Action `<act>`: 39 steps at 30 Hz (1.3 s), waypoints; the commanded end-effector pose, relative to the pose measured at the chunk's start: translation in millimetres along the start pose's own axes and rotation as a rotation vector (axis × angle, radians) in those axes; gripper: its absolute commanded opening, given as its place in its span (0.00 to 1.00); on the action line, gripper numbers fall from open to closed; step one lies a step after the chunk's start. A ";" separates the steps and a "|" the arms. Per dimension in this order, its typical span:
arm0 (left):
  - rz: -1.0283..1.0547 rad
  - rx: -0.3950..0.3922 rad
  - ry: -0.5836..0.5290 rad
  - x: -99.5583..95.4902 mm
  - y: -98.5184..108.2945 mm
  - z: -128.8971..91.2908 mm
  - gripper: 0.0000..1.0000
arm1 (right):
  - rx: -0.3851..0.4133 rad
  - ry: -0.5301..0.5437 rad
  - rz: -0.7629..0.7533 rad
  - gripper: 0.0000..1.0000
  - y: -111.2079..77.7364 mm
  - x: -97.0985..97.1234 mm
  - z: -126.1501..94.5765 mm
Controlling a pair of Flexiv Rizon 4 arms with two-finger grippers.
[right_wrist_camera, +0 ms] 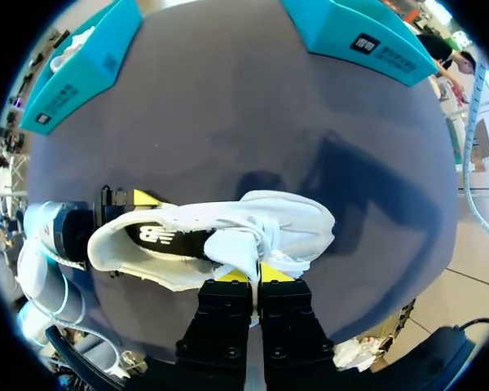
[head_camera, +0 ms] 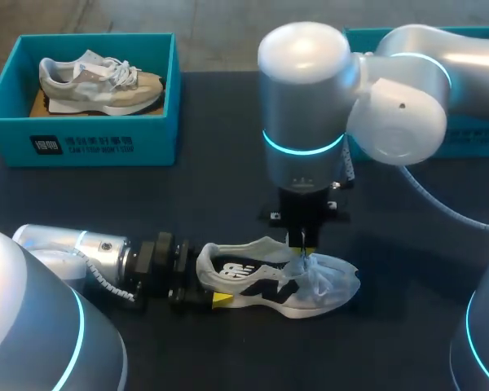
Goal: Take the shoe out of the shoebox, open the shoe tongue, remove and reinsert the insole, then place the shoe into the shoebox
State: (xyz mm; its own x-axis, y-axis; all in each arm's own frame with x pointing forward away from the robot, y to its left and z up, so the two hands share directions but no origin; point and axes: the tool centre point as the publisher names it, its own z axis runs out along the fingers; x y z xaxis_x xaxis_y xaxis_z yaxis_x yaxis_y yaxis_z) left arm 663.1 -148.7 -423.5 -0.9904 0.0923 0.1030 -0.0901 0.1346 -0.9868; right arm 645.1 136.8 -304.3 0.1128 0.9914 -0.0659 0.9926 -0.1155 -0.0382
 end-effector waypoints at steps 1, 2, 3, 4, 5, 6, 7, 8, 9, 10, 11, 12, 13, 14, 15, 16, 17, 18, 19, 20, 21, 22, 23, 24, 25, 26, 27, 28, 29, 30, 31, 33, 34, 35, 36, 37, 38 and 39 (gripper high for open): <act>-0.001 -0.001 -0.001 3.5 5.0 0.6 0.00 | 0.008 0.094 -0.029 0.00 5.4 -19.8 1.5; -0.001 -0.001 -0.001 3.5 5.0 0.6 0.00 | 0.005 0.119 -0.037 0.00 6.4 -22.7 2.0; -0.001 -0.001 -0.001 3.5 5.0 0.6 0.00 | -0.006 0.161 -0.053 0.00 7.2 -26.0 2.3; -0.001 -0.001 -0.001 3.5 5.0 0.6 0.00 | -0.015 0.195 -0.067 0.00 7.8 -30.2 2.4; -0.001 -0.001 -0.001 3.5 5.0 0.6 0.00 | -0.011 0.202 -0.062 0.00 8.6 -34.2 2.9; -0.001 -0.001 -0.001 3.5 5.0 0.6 0.00 | -0.013 0.218 -0.062 0.00 9.4 -37.5 3.5; -0.001 -0.001 -0.001 3.5 5.0 0.6 0.00 | -0.019 0.250 -0.075 0.00 10.2 -40.6 4.2; -0.001 -0.001 -0.001 3.5 5.0 0.6 0.00 | -0.021 0.273 -0.082 0.00 11.0 -43.7 5.3; -0.001 -0.001 -0.001 3.5 5.0 0.6 0.00 | -0.027 0.300 -0.093 0.00 11.8 -46.8 6.6; -0.001 -0.001 -0.001 3.5 5.0 0.6 0.00 | -0.034 0.334 -0.106 0.00 12.2 -49.6 8.0; -0.001 -0.001 -0.001 3.5 5.0 0.6 0.00 | -0.031 0.347 -0.105 0.00 12.4 -52.4 9.6; -0.001 -0.001 -0.001 3.5 5.0 0.6 0.00 | -0.023 0.350 -0.098 0.00 12.8 -56.3 11.6; -0.001 -0.001 -0.001 3.5 5.0 0.6 0.00 | -0.022 0.370 -0.102 0.00 12.9 -59.8 13.3; -0.001 -0.001 -0.001 3.5 5.0 0.6 0.00 | -0.023 0.392 -0.108 0.00 12.6 -62.2 15.0; -0.001 -0.001 -0.001 3.5 5.0 0.6 0.00 | -0.017 0.401 -0.103 0.00 12.4 -64.8 17.2; -0.001 -0.001 -0.001 3.5 5.0 0.6 0.00 | -0.018 0.419 -0.108 0.00 12.4 -67.5 19.1; -0.001 -0.001 -0.001 3.5 5.0 0.6 0.00 | -0.020 0.442 -0.118 0.00 12.4 -70.2 20.8; -0.001 -0.001 -0.001 3.5 5.0 0.6 0.00 | -0.014 0.448 -0.118 0.00 12.2 -72.8 22.6; -0.001 -0.001 -0.001 3.5 5.0 0.6 0.00 | -0.009 0.456 -0.119 0.00 12.2 -75.1 24.4; -0.001 -0.001 -0.001 3.5 5.0 0.6 0.00 | -0.011 0.477 -0.127 0.00 12.2 -77.6 26.4; -0.001 -0.001 -0.001 3.5 5.0 0.6 0.00 | -0.009 0.480 -0.129 0.00 12.3 -79.4 28.3; -0.001 -0.001 -0.001 3.5 5.0 0.6 0.00 | -0.006 0.479 -0.128 0.00 12.3 -81.0 30.3; -0.001 -0.001 -0.001 3.5 5.0 0.6 0.00 | -0.004 0.486 -0.132 0.00 12.1 -82.4 32.3; -0.001 -0.001 -0.001 3.5 5.0 0.6 0.00 | -0.008 0.492 -0.135 0.00 12.0 -84.0 34.6; -0.001 -0.001 -0.001 3.5 5.0 0.6 0.00 | -0.006 0.493 -0.135 0.00 12.2 -85.8 37.9; -0.001 -0.001 -0.001 3.5 5.0 0.6 0.00 | -0.009 0.511 -0.133 0.00 12.1 -87.7 41.6; -0.001 -0.001 -0.001 3.5 5.0 0.6 0.00 | -0.009 0.517 -0.133 0.00 12.0 -89.3 45.3; -0.001 -0.001 -0.001 3.5 5.0 0.6 0.00 | -0.004 0.521 -0.131 0.00 11.8 -90.6 49.1; -0.001 -0.001 -0.001 3.5 5.0 0.6 0.00 | -0.004 0.537 -0.129 0.00 11.4 -92.1 53.0; -0.001 -0.001 -0.001 3.5 5.0 0.6 0.00 | -0.002 0.542 -0.128 0.00 11.0 -93.6 56.5; -0.001 -0.001 -0.001 3.5 5.0 0.6 0.00 | 0.001 0.549 -0.119 0.00 10.3 -95.4 59.9; -0.001 -0.001 -0.001 3.5 5.0 0.6 0.00 | -0.004 0.572 -0.111 0.00 8.2 -99.6 65.6; -0.001 -0.001 -0.001 3.5 5.0 0.6 0.00 | -0.006 0.581 -0.107 0.00 7.3 -101.1 67.8; -0.001 -0.001 -0.001 3.5 5.0 0.6 0.00 | -0.008 0.590 -0.108 0.00 6.5 -102.2 69.8; -0.001 -0.001 -0.001 3.5 5.0 0.6 0.00 | -0.009 0.592 -0.108 0.00 6.0 -103.1 71.6; -0.001 -0.001 -0.001 3.5 5.0 0.6 0.00 | -0.010 0.596 -0.105 0.00 5.5 -103.6 73.4; -0.001 -0.001 -0.001 3.5 5.0 0.6 0.00 | -0.019 0.621 -0.105 0.00 4.5 -103.4 75.3; -0.001 -0.001 -0.001 3.5 5.0 0.6 0.00 | -0.021 0.619 -0.110 0.07 3.5 -102.8 75.7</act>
State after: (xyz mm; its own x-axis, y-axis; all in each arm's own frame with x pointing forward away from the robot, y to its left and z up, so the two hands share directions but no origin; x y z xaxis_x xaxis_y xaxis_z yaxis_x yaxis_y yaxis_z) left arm 662.0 -150.3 -422.9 -0.9904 0.0922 0.1034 -0.0905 0.1345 -0.9868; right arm 642.3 43.5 -367.2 0.0112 0.9505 0.3104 0.9999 -0.0090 -0.0085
